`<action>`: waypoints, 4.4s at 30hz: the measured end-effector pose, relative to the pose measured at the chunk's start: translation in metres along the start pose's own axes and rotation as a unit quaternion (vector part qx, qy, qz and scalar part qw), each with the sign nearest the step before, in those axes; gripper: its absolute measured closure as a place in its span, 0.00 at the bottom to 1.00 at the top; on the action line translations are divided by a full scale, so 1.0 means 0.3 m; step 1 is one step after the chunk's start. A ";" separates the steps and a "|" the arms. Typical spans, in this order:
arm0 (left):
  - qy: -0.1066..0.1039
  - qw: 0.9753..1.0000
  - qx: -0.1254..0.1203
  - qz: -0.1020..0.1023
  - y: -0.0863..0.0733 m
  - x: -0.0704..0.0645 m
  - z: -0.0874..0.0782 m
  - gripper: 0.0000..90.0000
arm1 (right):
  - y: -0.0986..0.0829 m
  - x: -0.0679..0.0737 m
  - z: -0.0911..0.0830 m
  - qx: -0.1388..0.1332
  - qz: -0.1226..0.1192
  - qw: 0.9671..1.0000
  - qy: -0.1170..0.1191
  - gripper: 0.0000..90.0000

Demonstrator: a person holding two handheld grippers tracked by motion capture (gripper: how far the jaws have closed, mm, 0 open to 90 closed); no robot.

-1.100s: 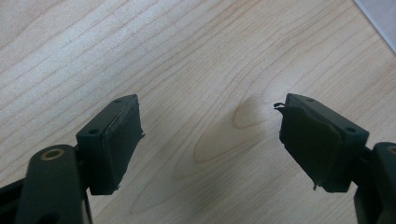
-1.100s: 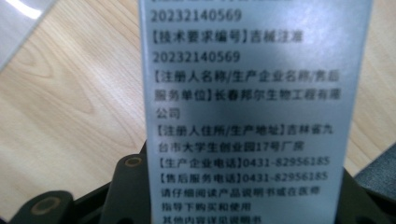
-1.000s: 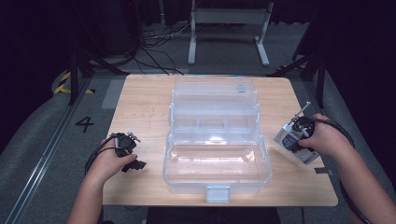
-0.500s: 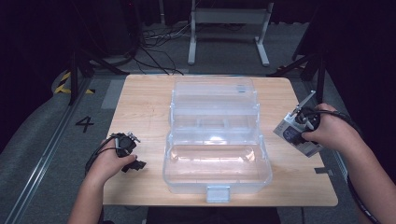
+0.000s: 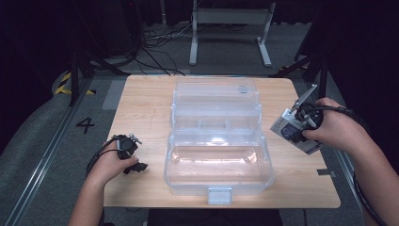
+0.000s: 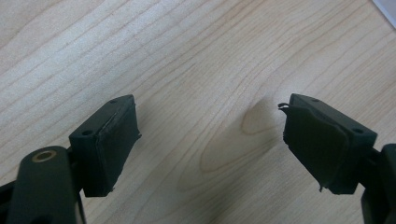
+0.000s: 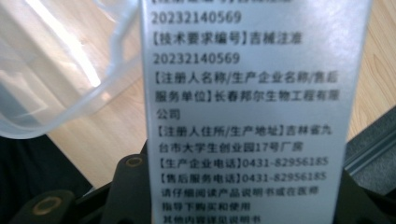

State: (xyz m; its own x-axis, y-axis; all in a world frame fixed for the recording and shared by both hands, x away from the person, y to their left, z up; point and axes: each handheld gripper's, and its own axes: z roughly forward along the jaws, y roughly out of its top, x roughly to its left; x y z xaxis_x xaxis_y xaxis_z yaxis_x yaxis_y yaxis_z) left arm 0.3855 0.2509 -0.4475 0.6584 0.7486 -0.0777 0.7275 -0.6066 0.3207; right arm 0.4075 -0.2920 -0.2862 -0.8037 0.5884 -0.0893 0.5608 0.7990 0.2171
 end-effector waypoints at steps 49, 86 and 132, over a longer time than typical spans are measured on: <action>-0.006 1.000 0.003 0.003 0.007 0.005 0.009 0.21 | 0.364 0.523 0.129 -0.015 -0.277 0.958 0.077 0.63; -0.005 1.000 -0.016 0.019 0.019 -0.004 -0.008 0.21 | 0.412 0.618 0.438 0.043 -0.307 0.946 0.093 0.63; -0.007 1.000 -0.016 0.014 0.015 0.006 -0.008 0.21 | 0.403 0.590 0.345 0.032 -0.294 0.951 0.089 0.55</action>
State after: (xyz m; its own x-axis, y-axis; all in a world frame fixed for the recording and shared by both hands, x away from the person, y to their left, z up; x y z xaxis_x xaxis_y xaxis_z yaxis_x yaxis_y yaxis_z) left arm 0.3896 0.2500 -0.4440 0.6810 0.7277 -0.0817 0.7026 -0.6180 0.3527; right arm 0.3537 -0.0783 -0.3763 -0.9999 0.0125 -0.0100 0.0112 0.9926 0.1211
